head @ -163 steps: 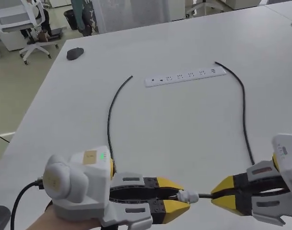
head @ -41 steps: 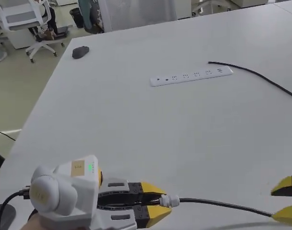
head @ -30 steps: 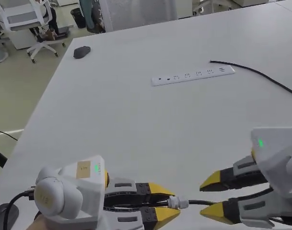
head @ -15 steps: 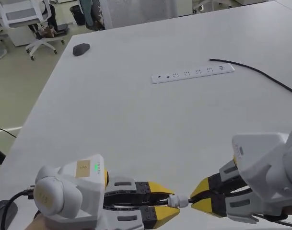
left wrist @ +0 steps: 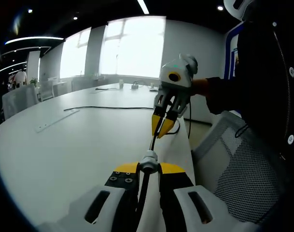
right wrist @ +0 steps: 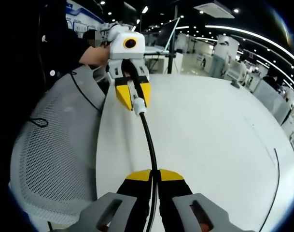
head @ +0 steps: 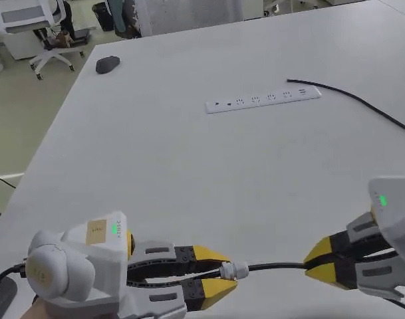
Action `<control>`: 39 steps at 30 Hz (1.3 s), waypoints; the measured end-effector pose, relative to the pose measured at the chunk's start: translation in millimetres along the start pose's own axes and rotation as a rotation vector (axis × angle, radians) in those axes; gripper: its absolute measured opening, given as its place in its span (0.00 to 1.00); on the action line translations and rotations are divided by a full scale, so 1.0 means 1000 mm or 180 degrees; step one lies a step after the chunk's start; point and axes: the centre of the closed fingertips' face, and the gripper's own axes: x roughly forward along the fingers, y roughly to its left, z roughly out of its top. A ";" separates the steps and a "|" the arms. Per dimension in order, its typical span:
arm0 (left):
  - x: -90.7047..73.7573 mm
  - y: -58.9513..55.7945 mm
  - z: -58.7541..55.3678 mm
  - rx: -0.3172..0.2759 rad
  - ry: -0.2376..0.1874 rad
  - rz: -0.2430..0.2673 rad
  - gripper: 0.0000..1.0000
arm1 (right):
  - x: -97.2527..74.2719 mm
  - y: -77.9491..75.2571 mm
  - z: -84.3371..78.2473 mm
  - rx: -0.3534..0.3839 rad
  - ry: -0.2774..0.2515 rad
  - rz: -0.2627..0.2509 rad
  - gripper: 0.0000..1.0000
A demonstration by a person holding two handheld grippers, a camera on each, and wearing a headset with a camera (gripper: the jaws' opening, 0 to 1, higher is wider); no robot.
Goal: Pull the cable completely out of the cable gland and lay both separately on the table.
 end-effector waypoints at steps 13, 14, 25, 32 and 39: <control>-0.016 0.008 -0.004 -0.0050 0.0017 0.0131 0.15 | -0.032 -0.023 -0.067 0.0330 0.0350 -0.0348 0.00; -0.017 0.008 -0.004 -0.0045 0.0013 0.0136 0.15 | -0.033 -0.024 -0.070 0.0338 0.0359 -0.0354 0.00; -0.022 0.013 -0.006 -0.0102 0.0000 0.0210 0.15 | -0.031 -0.033 -0.089 0.0732 0.0545 -0.0511 0.00; -0.023 0.012 -0.012 -0.0073 0.0100 0.0209 0.15 | -0.027 -0.041 -0.053 0.0715 0.0222 -0.0378 0.15; -0.025 0.010 -0.012 -0.0077 0.0100 0.0207 0.15 | -0.001 -0.009 0.031 0.0400 -0.0341 0.0160 0.18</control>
